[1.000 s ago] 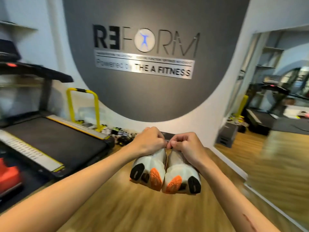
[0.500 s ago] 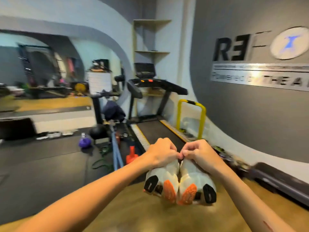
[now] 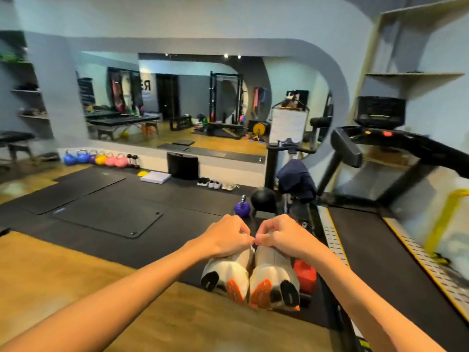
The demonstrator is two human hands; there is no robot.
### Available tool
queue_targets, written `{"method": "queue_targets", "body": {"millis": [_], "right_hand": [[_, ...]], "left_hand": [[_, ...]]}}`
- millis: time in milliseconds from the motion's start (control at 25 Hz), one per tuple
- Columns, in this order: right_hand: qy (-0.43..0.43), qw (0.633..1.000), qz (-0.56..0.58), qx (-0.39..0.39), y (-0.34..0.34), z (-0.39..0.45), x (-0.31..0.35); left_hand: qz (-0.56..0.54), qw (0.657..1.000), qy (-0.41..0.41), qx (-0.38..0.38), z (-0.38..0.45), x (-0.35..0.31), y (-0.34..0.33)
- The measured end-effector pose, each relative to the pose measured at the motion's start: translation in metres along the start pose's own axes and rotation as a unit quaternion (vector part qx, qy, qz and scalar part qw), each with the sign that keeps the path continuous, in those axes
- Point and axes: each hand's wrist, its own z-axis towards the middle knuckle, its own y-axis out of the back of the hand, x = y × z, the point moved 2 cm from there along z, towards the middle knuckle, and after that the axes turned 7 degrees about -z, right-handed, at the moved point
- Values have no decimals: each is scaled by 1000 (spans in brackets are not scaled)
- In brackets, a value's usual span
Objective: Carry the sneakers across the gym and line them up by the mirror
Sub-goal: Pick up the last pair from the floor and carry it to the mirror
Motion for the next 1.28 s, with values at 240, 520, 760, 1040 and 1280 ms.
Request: {"method": "queue_targets", "body": {"millis": [240,520,760,1040,1280], "right_hand": [[38,993,-73,87,-24,191,11],[48,983,-85,153,-33,393,-1],[50,978,-87,183,-43,566,-60],[66,972,-97,201,-3,802,-121],[49,964,-134,223,35,996,-166]], "left_hand": [[-46,997,7,68,116,130,75],[-56,991,5,121,263,254,157],[-20,992,11,125,407,352,173],[12,993,25,118,625,438,216],[13,995,7,101,814,518,253]]}}
